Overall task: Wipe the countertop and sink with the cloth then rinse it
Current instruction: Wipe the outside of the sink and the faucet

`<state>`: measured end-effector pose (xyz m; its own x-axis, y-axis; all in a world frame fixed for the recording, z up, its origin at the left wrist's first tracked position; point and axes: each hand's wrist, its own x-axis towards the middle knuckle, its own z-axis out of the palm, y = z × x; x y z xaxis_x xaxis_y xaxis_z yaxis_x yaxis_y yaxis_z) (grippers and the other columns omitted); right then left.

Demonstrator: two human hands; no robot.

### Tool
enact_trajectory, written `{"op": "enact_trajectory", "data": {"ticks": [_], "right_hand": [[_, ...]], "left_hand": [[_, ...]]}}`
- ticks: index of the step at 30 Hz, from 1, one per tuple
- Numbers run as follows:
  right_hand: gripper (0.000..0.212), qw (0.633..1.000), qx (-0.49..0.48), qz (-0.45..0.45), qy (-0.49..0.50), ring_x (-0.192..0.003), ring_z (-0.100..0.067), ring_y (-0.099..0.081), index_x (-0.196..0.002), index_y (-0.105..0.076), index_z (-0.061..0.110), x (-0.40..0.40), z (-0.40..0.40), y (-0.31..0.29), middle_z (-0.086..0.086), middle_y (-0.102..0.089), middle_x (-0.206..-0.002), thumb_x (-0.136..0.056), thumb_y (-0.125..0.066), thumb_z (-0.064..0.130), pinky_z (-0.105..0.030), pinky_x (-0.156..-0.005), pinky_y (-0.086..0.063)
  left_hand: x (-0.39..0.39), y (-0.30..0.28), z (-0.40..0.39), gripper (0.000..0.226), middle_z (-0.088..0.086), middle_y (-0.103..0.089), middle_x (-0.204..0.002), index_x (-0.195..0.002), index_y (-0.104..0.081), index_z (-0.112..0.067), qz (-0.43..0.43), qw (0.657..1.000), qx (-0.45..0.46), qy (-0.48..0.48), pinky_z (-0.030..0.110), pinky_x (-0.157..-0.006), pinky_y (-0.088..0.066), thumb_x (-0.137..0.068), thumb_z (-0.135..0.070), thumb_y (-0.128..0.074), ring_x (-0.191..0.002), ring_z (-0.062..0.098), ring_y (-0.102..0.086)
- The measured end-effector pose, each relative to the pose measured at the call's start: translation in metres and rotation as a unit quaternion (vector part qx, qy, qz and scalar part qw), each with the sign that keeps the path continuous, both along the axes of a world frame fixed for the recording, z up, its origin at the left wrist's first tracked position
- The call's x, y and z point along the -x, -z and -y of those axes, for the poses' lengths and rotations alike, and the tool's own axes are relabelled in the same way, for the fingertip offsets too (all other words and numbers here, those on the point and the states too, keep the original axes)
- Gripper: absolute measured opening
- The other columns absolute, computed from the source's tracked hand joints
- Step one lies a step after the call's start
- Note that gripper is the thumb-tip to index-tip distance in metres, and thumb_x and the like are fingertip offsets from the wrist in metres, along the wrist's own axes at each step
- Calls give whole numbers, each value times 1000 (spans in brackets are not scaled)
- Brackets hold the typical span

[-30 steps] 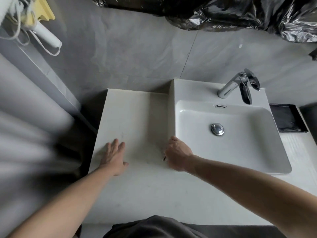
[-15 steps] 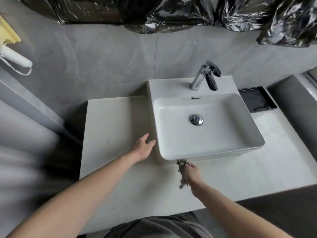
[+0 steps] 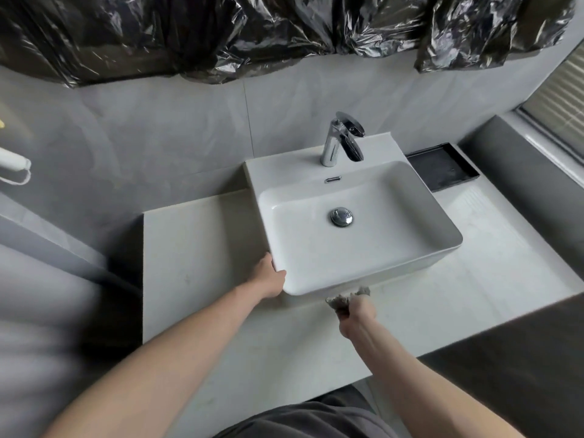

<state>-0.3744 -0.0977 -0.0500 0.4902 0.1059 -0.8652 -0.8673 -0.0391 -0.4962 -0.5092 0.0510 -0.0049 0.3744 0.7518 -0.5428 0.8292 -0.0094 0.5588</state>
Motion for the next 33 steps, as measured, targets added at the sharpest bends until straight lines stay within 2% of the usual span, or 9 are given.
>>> {"op": "enact_trajectory", "data": {"ticks": [2, 6, 10, 14, 18, 22, 30, 31, 33], "right_hand": [[30, 1000, 14, -9, 15, -31, -20, -56, -97, -55, 12, -5, -4, 6, -8, -60, -49, -100, -29, -2, -31, -49, -54], [22, 996, -49, -72, 12, -51, -22, -54, -87, -60, 17, 38, -44, -18, -6, -62, -68, -97, -44, 5, -25, -45, -50], [26, 985, -94, -132, 55, -59, -25, -61, -88, -71, 17, 67, -54, -43, -5, -72, -80, -87, -46, 10, -28, -57, -50], [31, 991, -94, -88, 42, -34, -17, -40, -63, -53, 19, 23, -38, -52, -4, -49, -48, -85, -32, 13, -23, -56, -38], [32, 998, -44, -27, 47, -26, -12, -19, -60, -32, 22, -53, -21, -56, 1, -26, -37, -91, -27, 20, -22, -52, -25], [37, 999, -29, -14, 37, -32, -17, -26, -67, -36, 25, -80, -18, -45, 3, -35, -42, -94, -29, 49, -22, -49, -26], [60, 987, -109, -106, -57, -38, -20, -47, -95, -61, 21, 39, -51, -31, -3, -64, -59, -96, -33, 74, -22, -45, -37], [62, 984, -118, -118, -58, -46, -23, -59, -100, -64, 18, 41, -51, -28, -6, -71, -68, -96, -37, 73, -24, -51, -47], [71, 983, -115, -126, -69, -106, -37, -74, -115, -68, 11, 27, -47, -23, -13, -76, -117, -94, -42, 73, -40, -87, -59]], "left_hand": [[0, 0, 0, 39, 11, -59, -137, -131, -54, -10, 4, 1000, -3, -6, 34, -98, -47, -95, -23, -59, -123, 31, -57], [0, 1, 0, 38, 10, -61, -134, -130, -55, -12, 10, 1000, -5, -14, 32, -96, -47, -94, -23, -60, -120, 31, -58], [0, 4, -1, 32, 9, -63, -129, -124, -57, -12, 9, 1000, -13, -9, 31, -88, -46, -94, -24, -61, -108, 27, -58], [2, 7, -3, 32, 8, -60, -122, -124, -55, -10, 0, 1000, -15, 7, 30, -83, -42, -96, -26, -60, -104, 26, -55], [1, 10, -4, 31, 6, -61, -117, -123, -56, -11, 5, 1000, -13, 1, 30, -83, -43, -95, -25, -61, -102, 27, -56], [0, 11, -4, 27, 6, -62, -114, -118, -57, -10, 10, 1000, -12, -8, 29, -79, -42, -95, -24, -61, -97, 27, -56], [0, 9, -1, 32, 4, -63, -112, -125, -59, -12, 40, 999, -9, -23, 27, -80, -40, -94, -18, -61, -97, 24, -56], [0, 8, 0, 34, 4, -63, -114, -128, -58, -12, 42, 999, -7, -26, 27, -80, -40, -94, -18, -61, -97, 24, -55], [0, 8, 0, 35, 7, -65, -123, -129, -58, -12, 43, 999, -3, -29, 27, -81, -40, -94, -18, -61, -99, 23, -55]]}}
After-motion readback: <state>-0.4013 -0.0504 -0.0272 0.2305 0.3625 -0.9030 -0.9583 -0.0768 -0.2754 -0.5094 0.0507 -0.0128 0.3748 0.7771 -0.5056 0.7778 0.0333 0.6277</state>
